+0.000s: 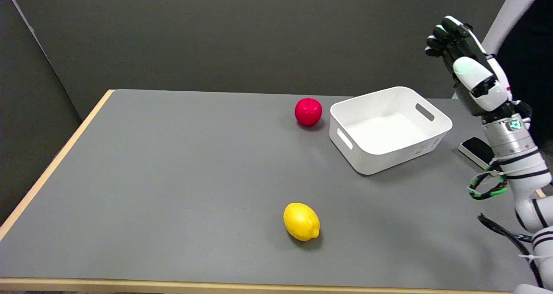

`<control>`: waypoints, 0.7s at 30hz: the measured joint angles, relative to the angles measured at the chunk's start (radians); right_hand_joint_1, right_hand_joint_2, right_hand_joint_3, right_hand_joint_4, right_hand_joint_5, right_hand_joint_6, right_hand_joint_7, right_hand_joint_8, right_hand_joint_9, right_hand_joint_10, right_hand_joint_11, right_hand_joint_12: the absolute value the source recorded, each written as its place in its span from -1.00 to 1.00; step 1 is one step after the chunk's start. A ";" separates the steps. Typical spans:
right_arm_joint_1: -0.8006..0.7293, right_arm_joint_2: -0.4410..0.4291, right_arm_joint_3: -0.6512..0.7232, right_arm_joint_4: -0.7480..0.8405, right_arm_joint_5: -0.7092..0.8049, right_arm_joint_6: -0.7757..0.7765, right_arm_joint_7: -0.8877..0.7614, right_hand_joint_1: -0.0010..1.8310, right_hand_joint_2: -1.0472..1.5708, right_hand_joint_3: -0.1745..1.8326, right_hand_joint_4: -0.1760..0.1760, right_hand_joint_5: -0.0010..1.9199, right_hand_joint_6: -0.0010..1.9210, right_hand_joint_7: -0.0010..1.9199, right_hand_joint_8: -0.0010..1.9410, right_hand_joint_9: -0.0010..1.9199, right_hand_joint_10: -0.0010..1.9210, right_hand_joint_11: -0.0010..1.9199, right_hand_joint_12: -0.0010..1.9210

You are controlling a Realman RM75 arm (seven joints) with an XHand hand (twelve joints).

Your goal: Pick up the lemon.

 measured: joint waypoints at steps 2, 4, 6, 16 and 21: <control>-0.004 0.012 0.006 -0.015 0.000 -0.004 0.002 -0.50 0.33 0.05 0.27 -0.85 -0.63 -0.80 -0.72 -0.83 -0.36 -0.97 0.16; -0.008 0.023 0.011 -0.029 0.001 -0.008 0.003 -0.49 0.33 0.05 0.27 -0.85 -0.63 -0.80 -0.72 -0.83 -0.36 -0.97 0.16; -0.012 0.034 0.014 -0.041 0.001 -0.012 0.004 -0.47 0.33 0.05 0.26 -0.84 -0.63 -0.79 -0.72 -0.83 -0.35 -0.98 0.17; -0.040 0.074 -0.026 -0.065 0.001 -0.034 0.000 -0.47 0.29 0.13 0.08 -0.87 -0.59 -0.82 -0.69 -0.88 -0.31 -1.00 0.11; -0.080 0.079 -0.062 -0.017 0.001 -0.039 -0.009 -0.48 0.28 0.14 -0.02 -0.87 -0.58 -0.82 -0.67 -0.89 -0.31 -1.00 0.09</control>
